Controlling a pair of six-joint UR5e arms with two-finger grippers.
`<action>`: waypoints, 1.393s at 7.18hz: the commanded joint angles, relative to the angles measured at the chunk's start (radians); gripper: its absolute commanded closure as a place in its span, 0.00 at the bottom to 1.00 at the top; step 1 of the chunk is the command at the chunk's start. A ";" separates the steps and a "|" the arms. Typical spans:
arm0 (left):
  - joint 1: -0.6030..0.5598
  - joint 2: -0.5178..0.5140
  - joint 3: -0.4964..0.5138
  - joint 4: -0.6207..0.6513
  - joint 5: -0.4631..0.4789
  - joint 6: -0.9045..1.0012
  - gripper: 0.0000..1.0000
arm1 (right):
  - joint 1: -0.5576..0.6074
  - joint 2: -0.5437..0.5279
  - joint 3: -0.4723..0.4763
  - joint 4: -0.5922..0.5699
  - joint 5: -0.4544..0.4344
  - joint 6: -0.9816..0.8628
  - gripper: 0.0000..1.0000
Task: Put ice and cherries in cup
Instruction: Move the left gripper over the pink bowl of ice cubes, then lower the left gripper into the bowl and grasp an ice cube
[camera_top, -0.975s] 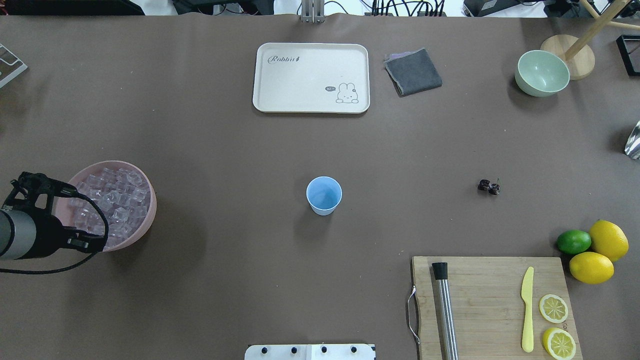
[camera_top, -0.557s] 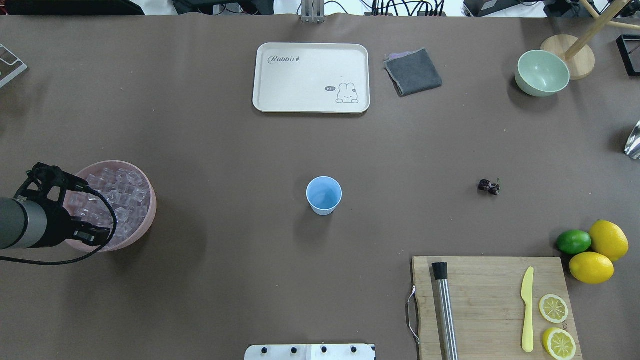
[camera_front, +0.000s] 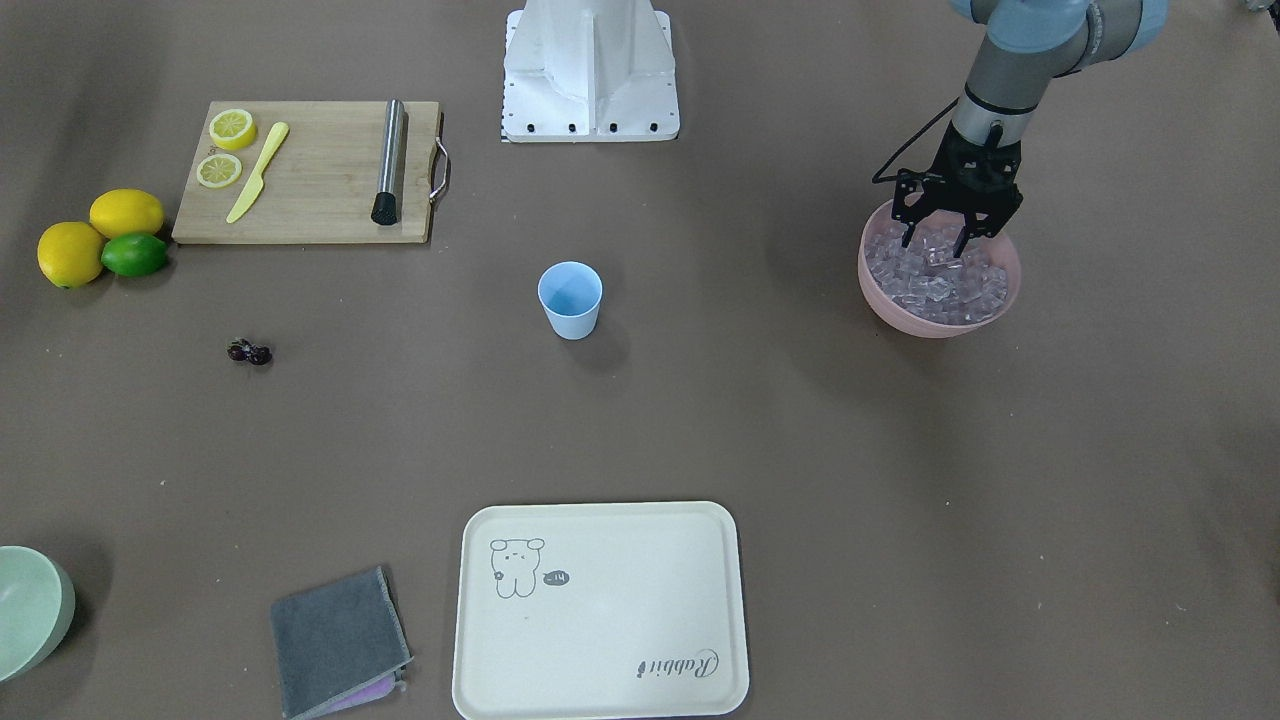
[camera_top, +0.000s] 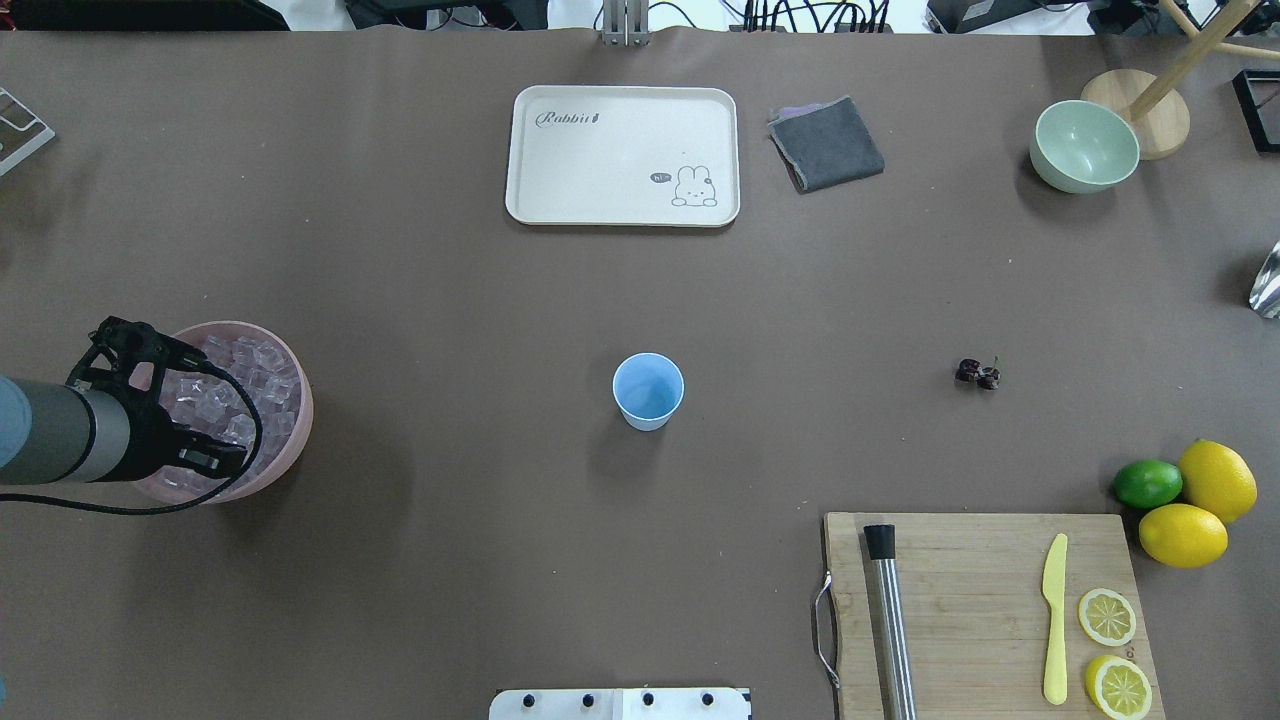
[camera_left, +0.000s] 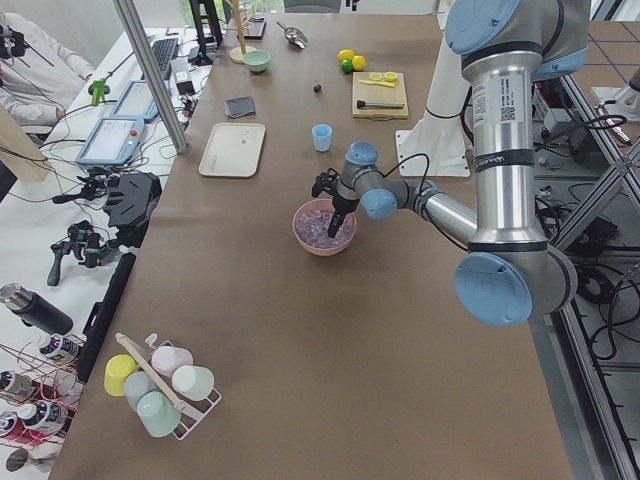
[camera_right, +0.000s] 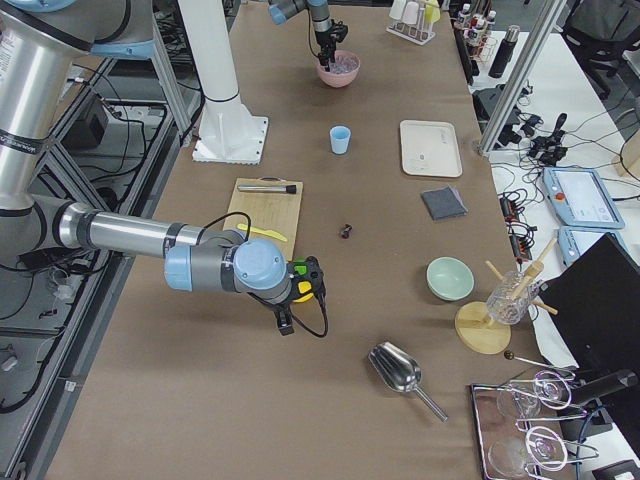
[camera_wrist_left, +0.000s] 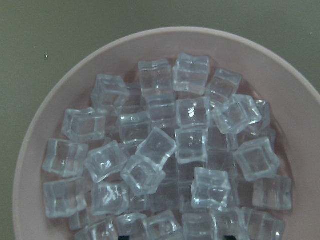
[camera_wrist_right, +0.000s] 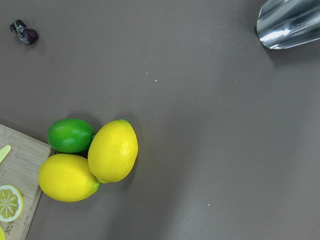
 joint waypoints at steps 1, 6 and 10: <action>-0.004 0.036 -0.018 0.000 -0.001 -0.013 0.35 | 0.000 0.000 0.001 -0.001 0.001 0.000 0.01; 0.012 0.033 -0.027 0.000 -0.004 -0.061 0.37 | 0.000 -0.003 -0.002 -0.001 0.001 0.000 0.01; 0.012 0.034 -0.018 0.000 -0.004 -0.062 0.38 | 0.000 -0.003 -0.002 -0.001 0.001 -0.002 0.01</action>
